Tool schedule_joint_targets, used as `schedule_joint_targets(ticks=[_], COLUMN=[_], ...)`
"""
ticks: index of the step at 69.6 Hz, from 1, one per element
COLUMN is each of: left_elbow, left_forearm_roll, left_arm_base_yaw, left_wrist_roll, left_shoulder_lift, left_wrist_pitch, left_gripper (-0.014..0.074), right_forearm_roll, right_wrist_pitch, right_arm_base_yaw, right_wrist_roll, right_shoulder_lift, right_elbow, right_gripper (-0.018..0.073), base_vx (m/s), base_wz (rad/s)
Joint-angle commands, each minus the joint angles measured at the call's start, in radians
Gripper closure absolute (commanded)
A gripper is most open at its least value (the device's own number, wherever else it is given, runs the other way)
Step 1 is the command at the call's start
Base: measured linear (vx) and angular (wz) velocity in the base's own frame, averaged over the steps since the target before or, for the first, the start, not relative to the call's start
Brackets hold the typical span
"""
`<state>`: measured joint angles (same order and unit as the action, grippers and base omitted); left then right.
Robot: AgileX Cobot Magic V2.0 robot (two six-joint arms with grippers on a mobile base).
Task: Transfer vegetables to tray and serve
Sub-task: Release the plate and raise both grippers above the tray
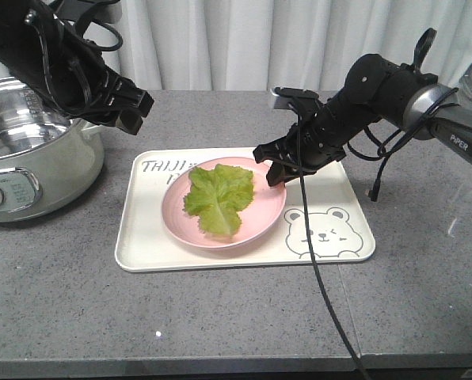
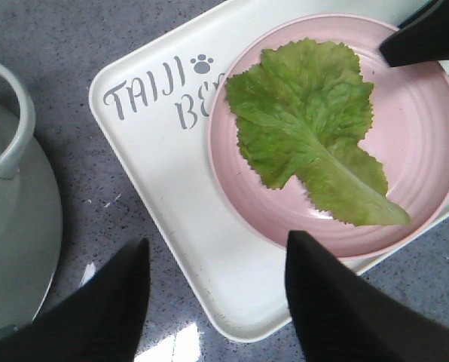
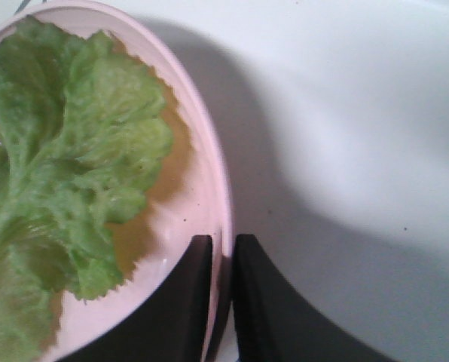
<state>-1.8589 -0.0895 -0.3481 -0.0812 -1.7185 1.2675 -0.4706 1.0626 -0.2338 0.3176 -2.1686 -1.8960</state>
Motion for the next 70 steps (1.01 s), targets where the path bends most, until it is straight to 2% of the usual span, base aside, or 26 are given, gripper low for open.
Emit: schedule_joint_targets(ticks=[1, 10, 20, 25, 32, 43, 51, 59, 70], left_elbow=[-0.021, -0.021, -0.021, -0.021, -0.021, -0.021, -0.020, -0.016, -0.016], left_forearm_roll=[-0.008, -0.009, -0.009, -0.009, -0.004, 0.068, 0.090, 0.090, 0.090], left_arm_base_yaw=[-0.005, -0.005, -0.005, -0.005, -0.005, -0.005, -0.005, -0.005, -0.005], left_wrist_roll=[0.011, 0.014, 0.037, 0.044, 0.107, 0.221, 0.243, 0.245, 0.274], left_shoulder_lift=[0.051, 0.051, 0.051, 0.051, 0.051, 0.051, 0.051, 0.045, 0.021], left_wrist_pitch=[-0.007, -0.007, -0.007, -0.007, -0.007, -0.007, -0.007, -0.007, -0.007], left_gripper=[0.0200, 0.0200, 0.0200, 0.0200, 0.0200, 0.0200, 0.0200, 0.0200, 0.0200], right_forearm_roll=[-0.020, -0.015, 0.029, 0.070, 0.144, 0.318, 0.403, 0.438, 0.442], right_wrist_pitch=[-0.017, 0.001, 0.011, 0.017, 0.068, 0.201, 0.227, 0.227, 0.227], right_arm_base_yaw=[0.002, 0.002, 0.003, 0.003, 0.004, 0.005, 0.005, 0.005, 0.006], right_wrist_roll=[0.017, 0.016, -0.018, -0.056, -0.100, -0.213, -0.307, -0.354, -0.356], right_shoulder_lift=[0.067, 0.067, 0.080, 0.098, 0.130, 0.174, 0.204, 0.220, 0.222], right_elbow=[-0.034, -0.034, -0.034, -0.047, -0.088, -0.174, -0.188, -0.188, -0.176], right_gripper=[0.0367, 0.0197, 0.0086, 0.0082, 0.0087, 0.0096, 0.0096, 0.0096, 0.0096], base_vx=[0.00, 0.00, 0.00, 0.00, 0.00, 0.00, 0.00, 0.00, 0.00], base_wz=[0.00, 0.00, 0.00, 0.00, 0.00, 0.00, 0.00, 0.00, 0.00])
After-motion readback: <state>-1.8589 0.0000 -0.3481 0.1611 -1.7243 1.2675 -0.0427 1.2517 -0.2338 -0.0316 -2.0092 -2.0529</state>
